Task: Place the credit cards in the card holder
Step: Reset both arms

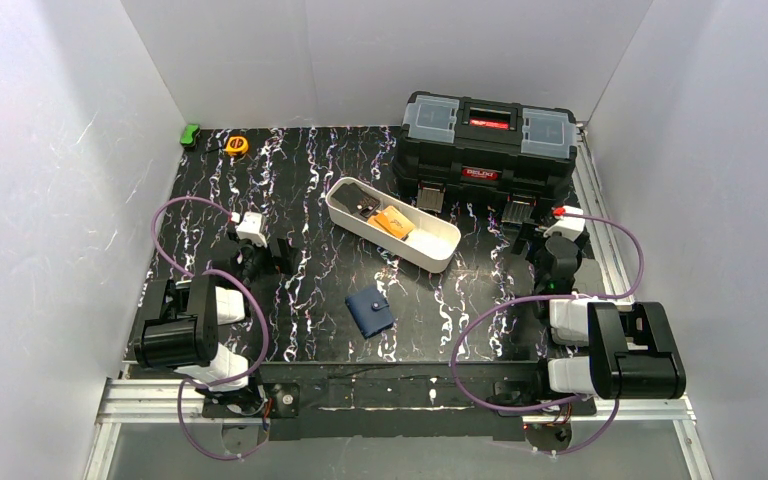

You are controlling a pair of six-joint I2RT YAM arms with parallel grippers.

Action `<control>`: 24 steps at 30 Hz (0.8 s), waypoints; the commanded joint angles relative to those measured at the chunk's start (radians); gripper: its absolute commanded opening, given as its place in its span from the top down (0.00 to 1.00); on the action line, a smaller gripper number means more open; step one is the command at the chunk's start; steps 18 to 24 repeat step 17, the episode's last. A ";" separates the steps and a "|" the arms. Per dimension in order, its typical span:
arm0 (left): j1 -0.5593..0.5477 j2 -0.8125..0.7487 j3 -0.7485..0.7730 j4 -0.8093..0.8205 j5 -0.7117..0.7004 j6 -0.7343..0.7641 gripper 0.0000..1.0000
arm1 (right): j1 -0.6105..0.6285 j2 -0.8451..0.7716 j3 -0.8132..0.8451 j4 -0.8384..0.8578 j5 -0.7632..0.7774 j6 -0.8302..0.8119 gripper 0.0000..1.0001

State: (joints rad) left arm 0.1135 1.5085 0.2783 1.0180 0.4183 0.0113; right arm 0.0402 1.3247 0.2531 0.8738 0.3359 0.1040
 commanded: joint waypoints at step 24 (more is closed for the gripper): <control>-0.007 -0.017 0.006 0.030 -0.023 0.023 0.02 | -0.013 0.010 -0.016 0.172 -0.031 -0.013 0.02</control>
